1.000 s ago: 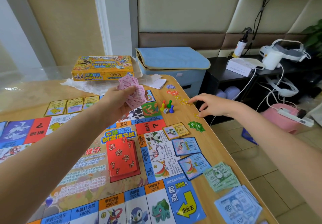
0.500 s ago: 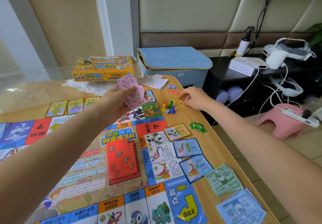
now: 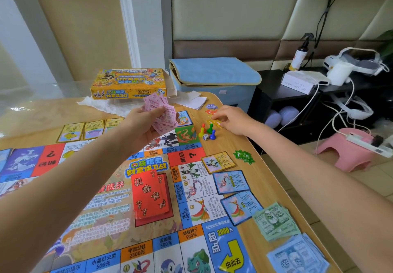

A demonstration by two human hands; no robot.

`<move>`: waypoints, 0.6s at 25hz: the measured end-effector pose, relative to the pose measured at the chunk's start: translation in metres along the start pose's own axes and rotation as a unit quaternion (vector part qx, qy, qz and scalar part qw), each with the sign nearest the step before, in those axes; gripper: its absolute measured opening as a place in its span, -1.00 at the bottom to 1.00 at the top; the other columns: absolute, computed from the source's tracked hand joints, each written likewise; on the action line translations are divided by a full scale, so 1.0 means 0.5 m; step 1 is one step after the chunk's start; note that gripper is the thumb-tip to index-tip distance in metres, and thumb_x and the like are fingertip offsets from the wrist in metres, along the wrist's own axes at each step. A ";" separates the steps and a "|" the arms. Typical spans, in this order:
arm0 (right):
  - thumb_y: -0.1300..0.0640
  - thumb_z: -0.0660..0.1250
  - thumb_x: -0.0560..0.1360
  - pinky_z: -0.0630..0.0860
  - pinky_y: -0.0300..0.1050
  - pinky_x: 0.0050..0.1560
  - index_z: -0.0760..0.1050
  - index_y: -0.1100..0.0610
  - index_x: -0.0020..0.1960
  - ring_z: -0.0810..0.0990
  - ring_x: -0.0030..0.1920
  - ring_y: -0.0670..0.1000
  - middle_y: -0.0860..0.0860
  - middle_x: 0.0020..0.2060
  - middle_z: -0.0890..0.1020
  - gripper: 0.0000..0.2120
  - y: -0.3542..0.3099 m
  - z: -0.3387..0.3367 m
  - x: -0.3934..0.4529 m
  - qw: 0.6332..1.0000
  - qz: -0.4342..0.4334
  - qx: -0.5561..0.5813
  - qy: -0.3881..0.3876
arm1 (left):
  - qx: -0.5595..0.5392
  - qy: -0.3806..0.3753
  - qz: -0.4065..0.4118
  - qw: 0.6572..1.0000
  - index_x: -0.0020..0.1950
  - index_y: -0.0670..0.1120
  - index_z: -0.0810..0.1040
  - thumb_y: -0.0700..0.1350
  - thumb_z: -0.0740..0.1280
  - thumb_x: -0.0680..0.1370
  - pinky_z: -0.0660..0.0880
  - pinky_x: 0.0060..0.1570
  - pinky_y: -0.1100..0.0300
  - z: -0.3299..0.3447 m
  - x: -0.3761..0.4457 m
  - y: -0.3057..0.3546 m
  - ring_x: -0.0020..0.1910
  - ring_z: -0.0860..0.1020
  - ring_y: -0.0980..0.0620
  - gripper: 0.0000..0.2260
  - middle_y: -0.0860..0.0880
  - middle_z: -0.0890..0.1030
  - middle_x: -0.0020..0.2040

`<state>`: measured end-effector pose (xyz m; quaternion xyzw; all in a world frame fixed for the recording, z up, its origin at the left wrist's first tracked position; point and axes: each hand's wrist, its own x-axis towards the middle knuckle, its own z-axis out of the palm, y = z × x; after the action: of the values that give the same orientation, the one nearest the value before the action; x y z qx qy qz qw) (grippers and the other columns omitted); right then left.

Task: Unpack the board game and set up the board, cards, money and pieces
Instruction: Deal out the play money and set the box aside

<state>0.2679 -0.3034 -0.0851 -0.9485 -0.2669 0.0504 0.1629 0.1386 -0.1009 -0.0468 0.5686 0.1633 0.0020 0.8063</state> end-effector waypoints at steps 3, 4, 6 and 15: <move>0.35 0.24 0.53 0.41 -0.15 0.22 0.52 0.16 0.25 0.47 0.23 0.07 0.07 0.27 0.46 -0.68 -0.014 0.002 0.006 0.999 -0.026 0.026 0.001 | -0.001 0.003 -0.002 1.000 0.30 -0.24 0.39 -0.23 0.17 0.61 0.60 -0.36 0.24 0.000 0.005 -0.005 -0.37 0.65 0.07 -0.73 -0.15 0.60 -0.10; 0.36 0.23 0.53 0.41 -0.20 0.17 0.52 0.17 0.24 0.47 0.22 0.06 0.07 0.27 0.45 -0.68 -0.021 0.002 0.010 0.999 -0.032 0.029 -0.001 | -0.003 0.003 -0.002 1.000 0.30 -0.24 0.39 -0.24 0.17 0.61 0.60 -0.36 0.24 0.000 0.007 -0.005 -0.37 0.65 0.07 -0.74 -0.15 0.60 -0.11; 0.38 0.21 0.53 0.39 -0.25 0.09 0.53 0.17 0.24 0.48 0.22 0.05 0.06 0.29 0.45 -0.67 -0.034 0.005 0.021 0.999 -0.040 0.031 -0.006 | -0.003 0.004 -0.004 1.000 0.29 -0.24 0.39 -0.24 0.17 0.61 0.60 -0.35 0.24 -0.001 0.010 -0.007 -0.37 0.66 0.06 -0.74 -0.15 0.61 -0.11; 0.35 0.14 0.57 0.37 -0.11 0.23 0.52 0.16 0.25 0.44 0.24 0.10 0.12 0.20 0.48 -0.67 0.004 0.001 0.060 0.999 -0.009 -0.013 0.044 | 0.004 0.007 -0.007 1.000 0.35 -0.24 0.36 -0.22 0.18 0.61 0.61 -0.34 0.24 0.001 0.021 -0.008 -0.32 0.65 0.05 -0.69 -0.15 0.61 -0.08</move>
<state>0.2944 -0.2888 -0.0865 -0.9494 -0.2686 0.0037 0.1626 0.1479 -0.1011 -0.0529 0.5703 0.1733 -0.0006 0.8029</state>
